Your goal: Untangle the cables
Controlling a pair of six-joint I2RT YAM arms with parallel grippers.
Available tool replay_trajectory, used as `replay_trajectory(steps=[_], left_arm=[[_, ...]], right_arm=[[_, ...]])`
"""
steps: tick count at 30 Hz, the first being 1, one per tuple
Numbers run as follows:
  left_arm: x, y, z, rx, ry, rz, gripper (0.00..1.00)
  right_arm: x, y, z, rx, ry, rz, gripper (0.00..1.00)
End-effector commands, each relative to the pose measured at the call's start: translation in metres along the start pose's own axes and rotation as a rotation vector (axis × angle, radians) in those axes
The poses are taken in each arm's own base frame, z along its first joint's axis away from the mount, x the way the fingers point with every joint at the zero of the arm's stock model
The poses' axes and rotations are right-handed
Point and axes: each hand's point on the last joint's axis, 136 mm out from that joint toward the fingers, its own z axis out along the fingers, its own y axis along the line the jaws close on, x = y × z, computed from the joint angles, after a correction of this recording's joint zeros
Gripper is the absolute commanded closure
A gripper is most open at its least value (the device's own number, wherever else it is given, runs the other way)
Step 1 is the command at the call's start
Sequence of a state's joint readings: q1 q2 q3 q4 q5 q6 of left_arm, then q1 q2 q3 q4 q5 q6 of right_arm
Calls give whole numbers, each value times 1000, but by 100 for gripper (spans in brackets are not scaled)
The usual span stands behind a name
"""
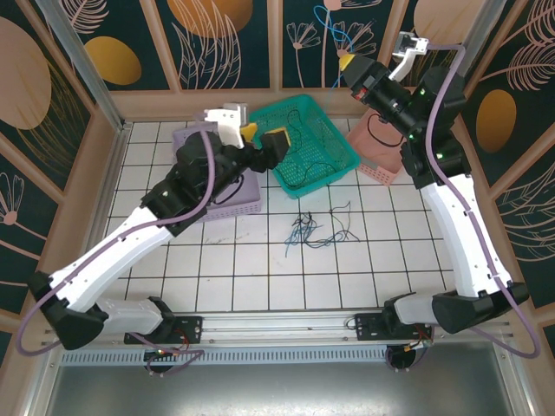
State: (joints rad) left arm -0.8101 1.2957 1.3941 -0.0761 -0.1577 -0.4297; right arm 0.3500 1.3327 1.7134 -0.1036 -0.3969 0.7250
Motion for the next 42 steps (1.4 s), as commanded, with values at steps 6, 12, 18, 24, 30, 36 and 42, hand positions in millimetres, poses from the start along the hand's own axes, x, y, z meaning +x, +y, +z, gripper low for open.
replay_trajectory(steps=[6,12,18,24,30,36,42], left_arm=[[-107,-10,-2,141,-189,-301,22],[-102,4,14,263,-49,-870,30],[-86,19,13,351,20,-1318,40],[-71,41,15,365,36,-1543,40],[-51,39,15,327,155,-1558,39],[-15,36,7,264,293,-1542,39],[20,42,12,187,387,-1417,40]], right_arm=[[53,25,7,-129,159,-6,100],[73,29,-3,-227,171,-22,100],[102,27,-13,-345,228,-100,100],[131,21,-13,-401,333,-173,100],[149,-6,-12,-297,391,-273,100],[153,-12,-5,-294,420,-350,100],[170,-17,1,-290,538,-443,100]])
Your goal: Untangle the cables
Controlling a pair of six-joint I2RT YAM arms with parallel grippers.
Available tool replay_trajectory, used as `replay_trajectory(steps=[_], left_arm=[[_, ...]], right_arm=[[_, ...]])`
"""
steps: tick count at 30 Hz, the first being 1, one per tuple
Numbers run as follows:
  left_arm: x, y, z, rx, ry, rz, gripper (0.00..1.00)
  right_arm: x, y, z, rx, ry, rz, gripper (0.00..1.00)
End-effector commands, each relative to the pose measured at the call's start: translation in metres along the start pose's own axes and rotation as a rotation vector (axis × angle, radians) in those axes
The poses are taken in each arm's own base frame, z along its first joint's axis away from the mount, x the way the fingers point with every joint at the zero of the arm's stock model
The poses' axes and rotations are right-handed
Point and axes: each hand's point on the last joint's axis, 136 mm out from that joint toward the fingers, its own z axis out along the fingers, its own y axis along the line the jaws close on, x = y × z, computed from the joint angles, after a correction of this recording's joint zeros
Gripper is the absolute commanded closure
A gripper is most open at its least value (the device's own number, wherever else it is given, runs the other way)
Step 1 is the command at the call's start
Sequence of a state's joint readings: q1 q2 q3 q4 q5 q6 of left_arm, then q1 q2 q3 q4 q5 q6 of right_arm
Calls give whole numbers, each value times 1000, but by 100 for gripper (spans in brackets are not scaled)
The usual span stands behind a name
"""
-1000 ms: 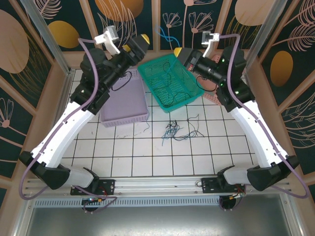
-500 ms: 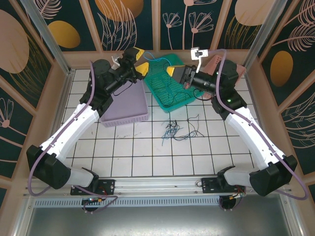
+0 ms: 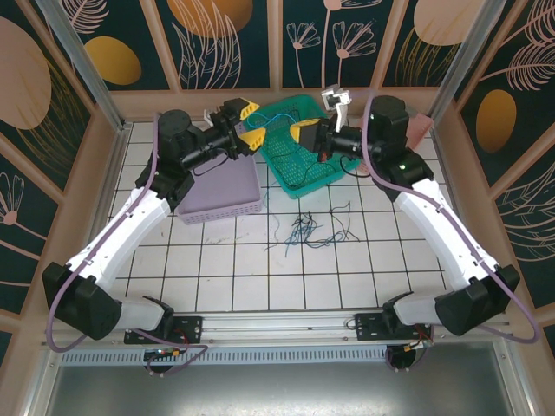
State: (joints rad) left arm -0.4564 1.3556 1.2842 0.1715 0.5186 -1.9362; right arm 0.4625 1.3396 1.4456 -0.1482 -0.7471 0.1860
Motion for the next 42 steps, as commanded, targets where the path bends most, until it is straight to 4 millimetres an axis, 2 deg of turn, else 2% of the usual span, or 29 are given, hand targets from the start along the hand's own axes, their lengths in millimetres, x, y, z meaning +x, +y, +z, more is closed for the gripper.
replay_trajectory(steps=[1,7,10,15,19,22,24,30,37,42], left_arm=[[5,24,-1,-93,52,59,40],[0,41,5,-165,68,133,41],[-8,56,2,-226,53,164,43],[-13,69,-3,-260,46,168,49],[-13,71,-3,-262,51,171,58],[-12,69,-2,-253,57,169,59],[-11,69,-2,-252,63,171,60],[-11,78,-4,-268,73,176,59],[-16,75,-4,-278,41,198,82],[-23,67,-5,-265,-5,211,91]], right_arm=[[10,9,6,-24,96,-103,100],[34,0,14,30,196,-162,100],[42,-4,13,53,228,-181,100],[55,-9,12,86,271,-203,100],[60,-12,12,91,279,-200,100],[63,-15,13,98,282,-195,100],[67,-11,18,84,286,-197,100],[69,-9,22,58,293,-187,100],[73,-6,23,61,296,-182,100],[75,-4,17,72,293,-173,100]])
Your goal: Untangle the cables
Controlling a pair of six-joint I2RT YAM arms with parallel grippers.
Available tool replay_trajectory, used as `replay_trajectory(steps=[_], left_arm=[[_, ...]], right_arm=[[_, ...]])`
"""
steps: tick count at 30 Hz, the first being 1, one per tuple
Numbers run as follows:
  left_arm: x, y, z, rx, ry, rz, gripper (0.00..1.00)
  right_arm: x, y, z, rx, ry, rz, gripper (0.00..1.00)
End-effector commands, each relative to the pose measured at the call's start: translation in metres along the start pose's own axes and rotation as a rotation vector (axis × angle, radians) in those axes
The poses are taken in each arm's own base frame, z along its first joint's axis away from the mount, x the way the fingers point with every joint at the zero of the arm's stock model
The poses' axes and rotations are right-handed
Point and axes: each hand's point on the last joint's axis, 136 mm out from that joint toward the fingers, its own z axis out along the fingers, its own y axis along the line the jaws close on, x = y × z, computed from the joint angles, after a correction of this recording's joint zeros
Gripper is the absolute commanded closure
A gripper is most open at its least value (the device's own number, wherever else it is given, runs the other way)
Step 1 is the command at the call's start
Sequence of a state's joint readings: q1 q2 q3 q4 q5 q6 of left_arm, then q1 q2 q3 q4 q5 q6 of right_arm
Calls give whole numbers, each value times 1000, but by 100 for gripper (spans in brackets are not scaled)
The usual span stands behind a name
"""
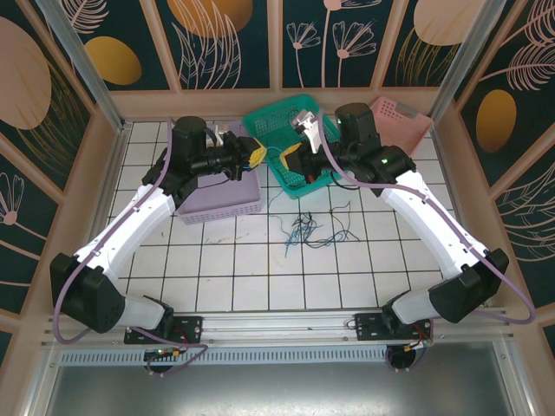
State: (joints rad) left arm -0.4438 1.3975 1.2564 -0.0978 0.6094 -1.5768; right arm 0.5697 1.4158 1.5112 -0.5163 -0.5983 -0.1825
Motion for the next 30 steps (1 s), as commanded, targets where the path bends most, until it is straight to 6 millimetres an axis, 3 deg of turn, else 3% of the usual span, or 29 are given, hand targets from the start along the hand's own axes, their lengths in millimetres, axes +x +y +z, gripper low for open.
replay_trajectory(steps=[1,8,18,26,30], left_arm=[[-6,-18,-10,31,-48,36,93],[-38,-49,-27,106,-188,73,100],[-86,-92,-56,244,-395,86,100],[-108,-101,-83,428,-558,-20,100],[-111,-117,-104,563,-621,-45,97]], right_arm=[[0,6,-7,6,-15,-9,100],[16,12,-12,20,-6,41,100],[35,25,-4,22,17,100,100],[46,45,14,-6,37,131,100],[34,49,19,-10,-15,203,100]])
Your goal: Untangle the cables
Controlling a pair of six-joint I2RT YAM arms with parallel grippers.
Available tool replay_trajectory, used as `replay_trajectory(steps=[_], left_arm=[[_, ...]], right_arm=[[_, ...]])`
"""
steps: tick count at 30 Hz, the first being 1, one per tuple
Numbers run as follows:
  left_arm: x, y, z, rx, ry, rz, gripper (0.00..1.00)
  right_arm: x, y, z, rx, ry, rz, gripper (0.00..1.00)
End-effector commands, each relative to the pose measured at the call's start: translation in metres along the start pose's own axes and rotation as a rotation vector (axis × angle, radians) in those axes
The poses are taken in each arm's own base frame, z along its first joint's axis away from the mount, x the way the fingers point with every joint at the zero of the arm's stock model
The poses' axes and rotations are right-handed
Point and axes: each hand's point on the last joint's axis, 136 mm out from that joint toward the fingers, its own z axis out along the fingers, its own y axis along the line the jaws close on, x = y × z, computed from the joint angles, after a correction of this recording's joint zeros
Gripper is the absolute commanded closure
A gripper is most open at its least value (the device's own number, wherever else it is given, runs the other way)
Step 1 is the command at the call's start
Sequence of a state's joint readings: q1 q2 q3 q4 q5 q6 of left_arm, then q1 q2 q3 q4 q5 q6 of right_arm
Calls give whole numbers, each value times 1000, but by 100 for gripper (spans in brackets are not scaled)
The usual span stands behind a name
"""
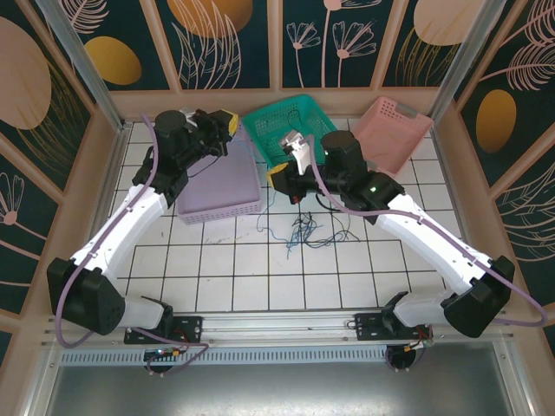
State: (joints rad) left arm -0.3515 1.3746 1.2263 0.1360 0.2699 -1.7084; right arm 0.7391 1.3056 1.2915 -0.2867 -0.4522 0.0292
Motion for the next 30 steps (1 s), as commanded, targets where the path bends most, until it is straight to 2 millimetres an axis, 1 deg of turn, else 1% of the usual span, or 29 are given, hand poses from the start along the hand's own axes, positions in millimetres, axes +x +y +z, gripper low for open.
replay_trajectory(steps=[1,3,5,7,9,10,11,13,15,17,19,21,24,26,29,30], left_arm=[[-41,-84,-34,342,-210,-39,91],[-37,-95,-37,397,-190,-26,67],[-32,-95,-37,387,-171,12,49],[-29,-93,-41,355,-181,90,37],[-31,-94,-56,301,-242,206,26],[-33,-94,-62,266,-275,264,23],[-35,-95,-71,231,-314,328,22],[-36,-97,-87,188,-362,434,23],[-31,-97,-95,145,-359,539,29],[-23,-89,-96,114,-312,623,39],[-11,-76,-95,110,-236,680,47],[5,-60,-93,128,-140,734,58],[25,-37,-87,141,-17,786,62],[42,-27,-80,133,34,867,62],[65,-19,-69,122,77,1007,54],[69,-18,-66,119,83,1044,51]], right_arm=[[8,4,-3,6,21,135,100],[-15,4,-6,11,-53,181,100],[-37,3,-9,27,-114,218,100],[-55,-1,-11,52,-154,248,100],[-69,-8,-12,80,-174,282,100],[-73,-11,-12,88,-180,293,100],[-79,-15,-12,101,-188,310,100],[-89,-24,-13,125,-206,350,100],[-103,-33,-16,138,-238,405,100],[-115,-43,-19,152,-267,460,100],[-129,-52,-22,174,-296,508,100],[-142,-61,-23,200,-312,566,100],[-157,-70,-21,210,-325,639,100],[-167,-71,-19,193,-336,691,100],[-173,-75,-11,159,-332,771,100],[-175,-74,-9,144,-332,791,100]])
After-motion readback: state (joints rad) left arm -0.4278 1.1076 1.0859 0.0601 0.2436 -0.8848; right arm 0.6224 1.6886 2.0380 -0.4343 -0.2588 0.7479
